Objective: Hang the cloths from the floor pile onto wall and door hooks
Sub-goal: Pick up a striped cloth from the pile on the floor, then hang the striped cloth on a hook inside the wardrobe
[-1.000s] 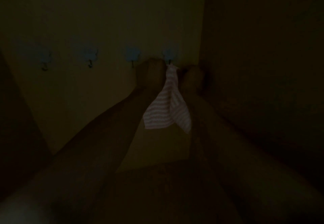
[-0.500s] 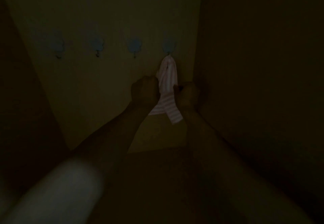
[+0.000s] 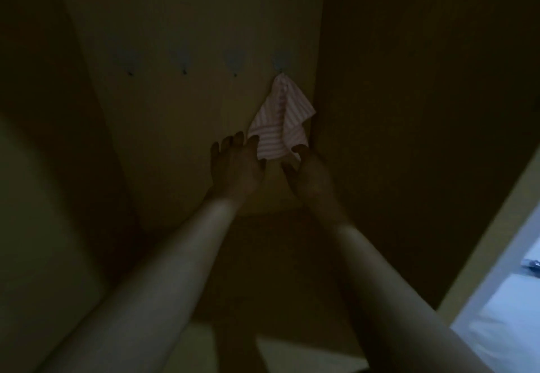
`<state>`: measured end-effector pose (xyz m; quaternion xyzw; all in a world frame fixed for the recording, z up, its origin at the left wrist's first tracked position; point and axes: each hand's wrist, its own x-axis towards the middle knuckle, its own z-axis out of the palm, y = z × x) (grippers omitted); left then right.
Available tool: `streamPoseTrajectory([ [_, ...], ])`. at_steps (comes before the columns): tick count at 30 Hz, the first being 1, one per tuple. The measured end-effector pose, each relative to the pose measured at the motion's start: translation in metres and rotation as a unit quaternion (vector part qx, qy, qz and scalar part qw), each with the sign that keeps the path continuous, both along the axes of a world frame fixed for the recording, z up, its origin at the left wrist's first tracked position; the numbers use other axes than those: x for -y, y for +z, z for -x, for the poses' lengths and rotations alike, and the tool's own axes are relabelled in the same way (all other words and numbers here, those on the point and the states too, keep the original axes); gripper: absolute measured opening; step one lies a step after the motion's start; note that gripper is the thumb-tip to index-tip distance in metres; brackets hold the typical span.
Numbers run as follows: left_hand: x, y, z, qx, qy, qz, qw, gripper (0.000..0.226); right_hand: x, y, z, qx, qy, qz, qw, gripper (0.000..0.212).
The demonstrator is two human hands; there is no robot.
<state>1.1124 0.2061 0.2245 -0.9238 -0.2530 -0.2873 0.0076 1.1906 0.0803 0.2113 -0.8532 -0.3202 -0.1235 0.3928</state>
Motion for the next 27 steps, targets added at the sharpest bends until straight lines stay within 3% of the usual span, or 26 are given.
streamPoseTrajectory([
  [4,0.024,-0.019,0.046,-0.039,0.006,0.057,0.998,0.060,0.030,-0.014,0.050,-0.058,-0.027,0.037,0.997,0.052],
  [9,0.063,-0.046,0.107,-0.023,-0.014,0.081,0.996,0.058,0.079,-0.038,0.115,-0.060,-0.045,0.090,0.993,0.049],
  [15,0.110,-0.081,0.161,-0.011,-0.052,0.130,0.990,0.056,0.131,-0.065,0.186,-0.017,-0.059,0.073,0.995,0.055],
  [27,0.229,-0.121,0.214,-0.025,-0.152,0.166,0.974,0.057,0.250,-0.104,0.254,-0.073,-0.145,0.058,0.985,0.051],
])
